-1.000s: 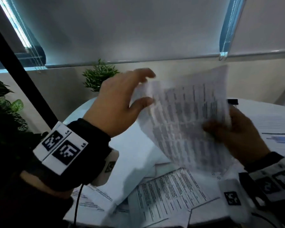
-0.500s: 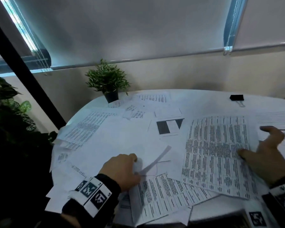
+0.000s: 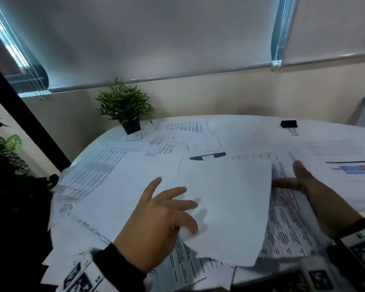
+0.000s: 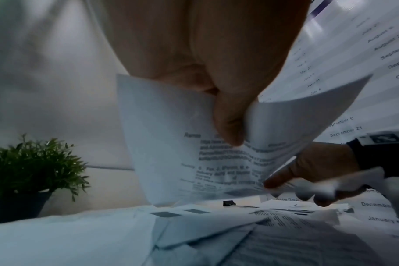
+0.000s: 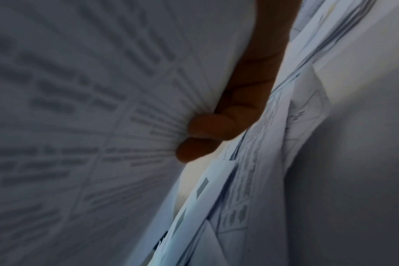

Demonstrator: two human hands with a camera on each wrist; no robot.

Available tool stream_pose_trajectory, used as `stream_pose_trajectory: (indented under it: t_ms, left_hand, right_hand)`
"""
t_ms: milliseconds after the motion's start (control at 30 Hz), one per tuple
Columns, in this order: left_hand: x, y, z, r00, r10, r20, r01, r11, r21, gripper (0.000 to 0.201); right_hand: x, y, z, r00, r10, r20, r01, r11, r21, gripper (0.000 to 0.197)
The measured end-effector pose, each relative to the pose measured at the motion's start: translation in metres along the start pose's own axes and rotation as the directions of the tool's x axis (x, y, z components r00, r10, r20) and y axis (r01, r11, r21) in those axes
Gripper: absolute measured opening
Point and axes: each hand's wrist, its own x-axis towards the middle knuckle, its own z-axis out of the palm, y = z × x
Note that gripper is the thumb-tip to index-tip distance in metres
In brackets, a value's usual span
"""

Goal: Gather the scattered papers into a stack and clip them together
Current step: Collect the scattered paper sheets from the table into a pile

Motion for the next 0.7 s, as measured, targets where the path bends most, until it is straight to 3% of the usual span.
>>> stream_pose_trajectory:
  t_ms: [100,200,267,300,400,467,533,600,633,700]
  left_hand:
    - [-0.002,0.005,0.010,0.998,0.028,-0.057,-0.030,0.999,-0.027,0.041]
    - [0.003,0.021,0.020,0.999,0.033,-0.019,-0.034,0.998,-0.051,0.034]
    - [0.006,0.027,0.026,1.000,-0.007,-0.002,0.007,0.999,-0.049,0.040]
    - [0.006,0.025,0.025,0.997,-0.074,-0.024,0.072,0.994,-0.080,0.054]
    - [-0.003,0.002,0.010,0.911,-0.405,-0.071,0.369,0.882,-0.295,0.086]
    - [-0.018,-0.018,0.005,0.852,-0.523,-0.014,0.508,0.833,-0.218,0.096]
    - [-0.030,-0.031,0.009,0.829,-0.543,0.132,0.553,0.831,-0.057,0.105]
    - [-0.039,-0.036,0.018,0.784,-0.573,0.239,0.585,0.810,0.021,0.095]
    - [-0.042,-0.036,0.022,0.757,-0.592,0.277,0.603,0.796,0.050,0.092]
    - [-0.043,-0.036,0.028,0.725,-0.613,0.313,0.624,0.778,0.077,0.107]
  right_hand:
    - [-0.002,-0.002,0.006,0.996,-0.012,0.086,-0.010,0.970,0.243,0.051]
    - [0.001,0.008,0.012,0.983,0.029,0.184,-0.064,0.980,0.188,0.093]
    - [0.003,0.011,0.010,0.980,-0.061,0.188,0.029,0.985,0.173,0.099]
    - [0.004,0.011,0.007,0.983,-0.101,0.154,0.075,0.984,0.163,0.098]
    - [0.006,0.011,-0.007,0.985,-0.167,-0.040,0.170,0.984,0.061,0.064]
    - [0.011,0.018,-0.012,0.969,-0.201,-0.143,0.196,0.979,-0.049,0.075]
    - [0.015,0.020,-0.009,0.957,-0.166,-0.237,0.155,0.986,-0.065,0.081]
    - [0.017,0.021,-0.004,0.950,-0.124,-0.287,0.112,0.992,-0.055,0.066]
    - [0.017,0.022,-0.003,0.952,-0.115,-0.283,0.103,0.993,-0.055,0.061]
    - [0.015,0.022,-0.001,0.963,-0.136,-0.231,0.120,0.989,-0.085,0.047]
